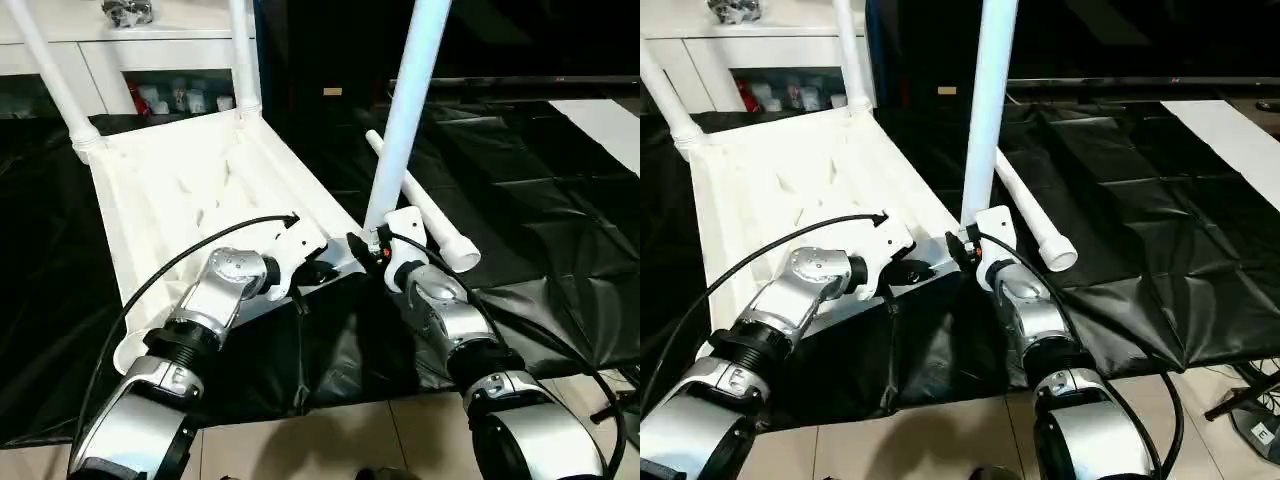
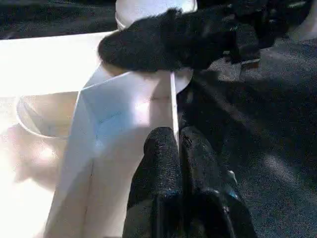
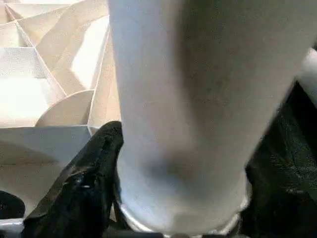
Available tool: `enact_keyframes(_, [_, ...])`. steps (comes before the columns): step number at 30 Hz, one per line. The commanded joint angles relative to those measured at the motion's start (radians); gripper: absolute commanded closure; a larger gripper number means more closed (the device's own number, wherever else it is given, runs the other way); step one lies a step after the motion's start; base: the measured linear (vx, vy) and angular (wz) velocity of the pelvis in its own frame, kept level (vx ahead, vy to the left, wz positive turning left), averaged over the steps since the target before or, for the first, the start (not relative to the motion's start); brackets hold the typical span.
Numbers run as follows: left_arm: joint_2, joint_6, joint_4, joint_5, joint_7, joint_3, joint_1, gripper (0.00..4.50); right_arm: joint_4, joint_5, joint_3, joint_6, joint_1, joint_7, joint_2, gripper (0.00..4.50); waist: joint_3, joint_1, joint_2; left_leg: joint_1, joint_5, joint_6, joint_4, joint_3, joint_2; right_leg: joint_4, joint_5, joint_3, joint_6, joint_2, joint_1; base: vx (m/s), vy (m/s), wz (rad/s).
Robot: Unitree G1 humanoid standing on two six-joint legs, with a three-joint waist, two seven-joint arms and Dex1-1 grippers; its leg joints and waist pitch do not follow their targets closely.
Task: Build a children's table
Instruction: Rotate leg to tighten
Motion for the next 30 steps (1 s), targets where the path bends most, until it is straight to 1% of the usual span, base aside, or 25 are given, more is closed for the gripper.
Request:
enact_keyframes(1, [-0.025, -0.028, -0.028, -0.002, -0.056, -0.058, -0.006, 4.50, 0.018, -0.012, 0.040, 0.008, -0.012, 0.053, 0.015, 0.79, -0.067, 0.001, 0.003, 0.003, -0.330, 0.045, -0.071, 0.002, 0.013, -0.075, -0.389, 0.038, -0.182, -0.042, 0.049, 0.000, 0.000, 0.00])
enact_keyframes(3, [0.014, -0.050, -0.025, -0.004, -0.098, -0.062, -0.002, 4.50, -0.014, -0.005, 0.059, -0.008, 0.000, 0.189, -0.031, 0.79, -0.072, 0.007, 0.004, -0.001, -0.300, 0.059, -0.068, 0.004, 0.014, -0.067, -0.317, 0.039, -0.205, -0.041, 0.054, 0.000, 0.000, 0.00])
enact_keyframes(4, [0.021, -0.062, -0.025, -0.006, -0.109, -0.064, -0.001, 4.50, -0.023, -0.004, 0.066, -0.011, 0.003, 0.223, -0.039, 0.79, -0.071, 0.009, 0.004, -0.002, -0.288, 0.066, -0.068, 0.005, 0.015, -0.063, -0.286, 0.041, -0.219, -0.041, 0.054, 0.000, 0.000, 0.00])
enact_keyframes(5, [0.031, -0.078, -0.025, -0.012, -0.128, -0.063, 0.002, 4.50, -0.043, -0.001, 0.081, -0.013, 0.012, 0.286, -0.054, 0.79, -0.071, 0.010, 0.004, -0.002, -0.285, 0.068, -0.068, 0.006, 0.015, -0.062, -0.279, 0.041, -0.223, -0.041, 0.055, 0.000, 0.000, 0.00])
enact_keyframes(6, [0.039, -0.093, -0.026, -0.017, -0.147, -0.062, 0.004, 4.50, -0.054, -0.002, 0.095, -0.015, 0.017, 0.331, -0.068, 0.79, -0.070, 0.011, 0.003, -0.004, -0.281, 0.074, -0.067, 0.006, 0.014, -0.062, -0.280, 0.040, -0.222, -0.042, 0.059, 0.000, 0.000, 0.00])
enact_keyframes(7, [0.045, -0.103, -0.026, -0.021, -0.159, -0.061, 0.005, 4.50, -0.061, -0.003, 0.103, -0.016, 0.021, 0.359, -0.077, 0.79, -0.071, 0.012, 0.003, -0.004, -0.274, 0.076, -0.067, 0.006, 0.014, -0.061, -0.278, 0.040, -0.222, -0.043, 0.060, 0.000, 0.000, 0.00])
enact_keyframes(8, [0.055, -0.110, -0.027, -0.028, -0.184, -0.060, 0.007, 4.50, -0.078, -0.001, 0.119, -0.028, 0.029, 0.417, -0.093, 0.79, -0.071, 0.013, 0.005, -0.003, -0.269, 0.079, -0.067, 0.006, 0.016, -0.061, -0.273, 0.040, -0.226, -0.043, 0.059, 0.000, 0.000, 0.00])
enact_keyframes(9, [0.066, -0.123, -0.027, -0.035, -0.214, -0.060, 0.008, 4.50, -0.092, -0.001, 0.135, -0.036, 0.036, 0.476, -0.110, 0.79, -0.071, 0.015, 0.004, -0.003, -0.267, 0.082, -0.066, 0.006, 0.016, -0.060, -0.269, 0.039, -0.229, -0.042, 0.060, 0.000, 0.000, 0.00])
enact_keyframes(11, [0.085, -0.136, -0.028, -0.045, -0.266, -0.063, 0.010, 4.50, -0.123, 0.006, 0.163, -0.042, 0.050, 0.585, -0.138, 0.79, -0.070, 0.017, 0.005, -0.001, -0.277, 0.080, -0.067, 0.006, 0.018, -0.061, -0.279, 0.040, -0.231, -0.042, 0.059, 0.000, 0.000, 0.00])
enact_keyframes(12, [0.092, -0.138, -0.028, -0.049, -0.285, -0.065, 0.011, 4.50, -0.135, 0.010, 0.173, -0.042, 0.055, 0.624, -0.148, 0.79, -0.068, 0.022, 0.003, 0.000, -0.281, 0.080, -0.067, 0.008, 0.019, -0.061, -0.288, 0.040, -0.229, -0.042, 0.059, 0.000, 0.000, 0.00])
enact_keyframes(14, [0.117, -0.162, -0.025, -0.055, -0.348, -0.076, 0.013, 4.50, -0.173, 0.030, 0.198, -0.020, 0.067, 0.743, -0.174, 0.79, -0.069, 0.032, 0.006, 0.001, -0.282, 0.078, -0.068, 0.008, 0.022, -0.061, -0.298, 0.040, -0.227, -0.042, 0.059, 0.000, 0.000, 0.00])
enact_keyframes(15, [0.125, -0.170, -0.022, -0.058, -0.366, -0.080, 0.012, 4.50, -0.178, 0.032, 0.202, -0.016, 0.068, 0.776, -0.181, 0.79, -0.068, 0.038, 0.003, 0.002, -0.282, 0.078, -0.068, 0.009, 0.023, -0.060, -0.300, 0.040, -0.224, -0.041, 0.058, 0.000, 0.000, 0.00])
enact_keyframes(17, [0.139, -0.182, -0.016, -0.066, -0.401, -0.082, 0.010, 4.50, -0.198, 0.037, 0.222, -0.002, 0.073, 0.850, -0.197, 0.79, -0.068, 0.044, 0.004, 0.003, -0.281, 0.074, -0.069, 0.009, 0.025, -0.058, -0.298, 0.041, -0.226, -0.042, 0.057, 0.000, 0.000, 0.00])
enact_keyframes(18, [0.145, -0.184, -0.011, -0.071, -0.417, -0.081, 0.008, 4.50, -0.215, 0.043, 0.233, 0.012, 0.079, 0.890, -0.206, 0.93, -0.067, 0.048, 0.004, 0.006, -0.286, 0.070, -0.069, 0.010, 0.025, -0.060, -0.309, 0.041, -0.226, -0.043, 0.054, 0.000, 0.000, 0.00])
enact_keyframes(19, [0.145, -0.184, -0.011, -0.071, -0.417, -0.081, 0.008, 4.50, -0.215, 0.043, 0.233, 0.012, 0.079, 0.890, -0.206, 0.93, -0.067, 0.049, 0.004, 0.006, -0.287, 0.068, -0.069, 0.010, 0.025, -0.060, -0.312, 0.042, -0.226, -0.042, 0.055, 0.000, 0.000, 0.00])
enact_keyframes(21, [0.162, -0.195, 0.001, -0.073, -0.462, -0.084, 0.000, 4.50, -0.244, 0.044, 0.262, 0.035, 0.087, 0.962, -0.222, 1.12, -0.068, 0.056, 0.003, 0.005, -0.278, 0.062, -0.071, 0.009, 0.025, -0.058, -0.315, 0.042, -0.219, -0.043, 0.057, 0.000, 0.000, 0.00])
enact_keyframes(23, [0.172, -0.205, 0.012, -0.070, -0.488, -0.085, -0.005, 4.50, -0.257, 0.043, 0.275, 0.043, 0.090, 0.995, -0.230, 1.14, -0.068, 0.061, 0.004, 0.006, -0.274, 0.063, -0.071, 0.009, 0.025, -0.058, -0.310, 0.042, -0.218, -0.043, 0.055, 0.000, 0.000, 0.00])
enact_keyframes(24, [0.174, -0.207, 0.015, -0.069, -0.494, -0.085, -0.006, 4.50, -0.260, 0.043, 0.277, 0.044, 0.091, 1.002, -0.231, 1.37, -0.068, 0.062, 0.004, 0.006, -0.276, 0.060, -0.071, 0.010, 0.026, -0.057, -0.307, 0.043, -0.220, -0.044, 0.054, 0.000, 0.000, 0.00])
enact_keyframes(25, [0.176, -0.209, 0.018, -0.069, -0.499, -0.086, -0.008, 4.50, -0.262, 0.045, 0.278, 0.048, 0.091, 1.007, -0.230, 1.45, -0.068, 0.063, 0.005, 0.007, -0.279, 0.057, -0.071, 0.009, 0.026, -0.057, -0.310, 0.043, -0.220, -0.045, 0.054, 0.000, 0.000, 0.00])
enact_keyframes(26, [0.178, -0.211, 0.022, -0.070, -0.502, -0.086, -0.010, 4.50, -0.264, 0.045, 0.277, 0.052, 0.091, 1.012, -0.230, 1.49, -0.068, 0.064, 0.004, 0.007, -0.279, 0.053, -0.071, 0.009, 0.025, -0.058, -0.315, 0.043, -0.219, -0.045, 0.055, 0.000, 0.000, 0.00])
enact_keyframes(29, [0.181, -0.219, 0.035, -0.070, -0.510, -0.083, -0.016, 4.50, -0.266, 0.047, 0.270, 0.062, 0.092, 1.017, -0.223, 1.67, -0.067, 0.064, 0.008, 0.007, -0.292, 0.043, -0.073, 0.007, 0.024, -0.061, -0.340, 0.042, -0.210, -0.046, 0.055, 0.000, 0.000, 0.00])
enact_keyframes(30, [0.178, -0.217, 0.037, -0.070, -0.506, -0.079, -0.017, 4.50, -0.267, 0.051, 0.263, 0.067, 0.094, 1.007, -0.218, 1.74, -0.068, 0.064, 0.006, 0.007, -0.292, 0.041, -0.073, 0.007, 0.024, -0.061, -0.343, 0.042, -0.208, -0.046, 0.055, 0.000, 0.000, 0.00])
